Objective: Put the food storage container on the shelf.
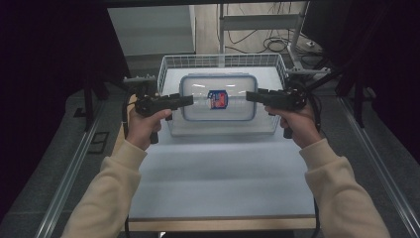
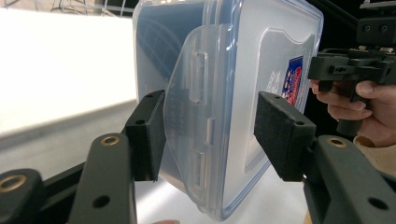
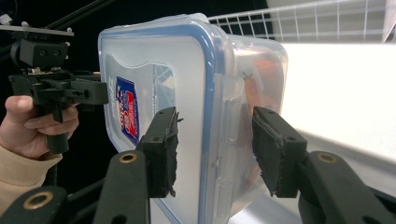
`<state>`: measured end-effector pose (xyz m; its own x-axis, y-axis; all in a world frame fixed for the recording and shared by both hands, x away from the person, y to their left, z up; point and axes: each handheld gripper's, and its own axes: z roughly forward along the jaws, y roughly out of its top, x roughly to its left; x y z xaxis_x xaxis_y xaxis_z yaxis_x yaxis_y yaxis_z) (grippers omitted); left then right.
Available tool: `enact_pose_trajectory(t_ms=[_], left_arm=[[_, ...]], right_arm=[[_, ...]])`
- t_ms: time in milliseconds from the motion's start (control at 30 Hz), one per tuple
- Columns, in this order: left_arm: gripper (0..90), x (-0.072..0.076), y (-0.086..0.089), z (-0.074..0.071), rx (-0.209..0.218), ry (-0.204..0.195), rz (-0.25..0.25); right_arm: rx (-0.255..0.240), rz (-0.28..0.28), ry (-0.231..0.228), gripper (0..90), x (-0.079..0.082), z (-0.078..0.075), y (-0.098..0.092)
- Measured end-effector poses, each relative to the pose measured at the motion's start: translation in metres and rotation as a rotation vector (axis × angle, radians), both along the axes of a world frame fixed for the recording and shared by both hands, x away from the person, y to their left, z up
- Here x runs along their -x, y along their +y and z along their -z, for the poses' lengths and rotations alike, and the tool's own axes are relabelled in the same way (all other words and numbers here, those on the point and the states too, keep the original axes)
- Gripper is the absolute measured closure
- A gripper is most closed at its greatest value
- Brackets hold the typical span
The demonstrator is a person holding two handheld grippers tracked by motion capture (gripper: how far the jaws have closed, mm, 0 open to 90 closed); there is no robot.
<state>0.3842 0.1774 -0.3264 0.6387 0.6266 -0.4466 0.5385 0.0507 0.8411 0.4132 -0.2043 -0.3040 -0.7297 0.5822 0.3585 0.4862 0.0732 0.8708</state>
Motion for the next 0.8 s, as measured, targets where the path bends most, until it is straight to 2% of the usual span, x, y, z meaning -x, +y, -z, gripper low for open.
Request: enact_pose_trajectory(t_ms=[167, 200, 233, 400, 433, 467, 500, 533, 800], left_arm=[[45.1, -0.014, 0.001, -0.006, 0.004, 0.011, 0.006], [45.1, -0.022, 0.002, -0.008, 0.001, 0.022, 0.013], [45.1, -0.022, 0.002, -0.008, 0.001, 0.022, 0.013], [45.0, -0.044, 0.001, -0.017, 0.007, 0.045, -0.003], [45.0, -0.044, 0.001, -0.017, 0.007, 0.045, -0.003], [45.0, -0.052, 0.001, -0.020, 0.006, 0.052, -0.002], [44.9, -0.052, 0.001, -0.020, 0.006, 0.052, -0.002], [44.9, -0.059, 0.001, -0.021, 0.010, 0.063, -0.005], [44.7, -0.079, 0.001, -0.014, 0.012, 0.109, -0.010]], right_arm=[[0.007, 0.005, 0.003, 52.0, -0.011, -0.010, 0.002], [0.016, 0.007, 0.006, 52.0, -0.018, -0.013, 0.003], [0.018, 0.007, 0.009, 52.0, -0.022, -0.014, 0.003], [0.008, 0.017, 0.040, 51.9, -0.041, -0.020, 0.003], [0.008, 0.017, 0.040, 51.9, -0.041, -0.020, 0.003], [0.010, 0.019, 0.049, 51.9, -0.049, -0.022, 0.002], [0.008, 0.020, 0.055, 51.9, -0.052, -0.023, 0.002], [0.009, 0.021, 0.058, 51.9, -0.056, -0.024, 0.003], [0.010, 0.031, 0.097, 51.7, -0.078, -0.020, 0.003]])
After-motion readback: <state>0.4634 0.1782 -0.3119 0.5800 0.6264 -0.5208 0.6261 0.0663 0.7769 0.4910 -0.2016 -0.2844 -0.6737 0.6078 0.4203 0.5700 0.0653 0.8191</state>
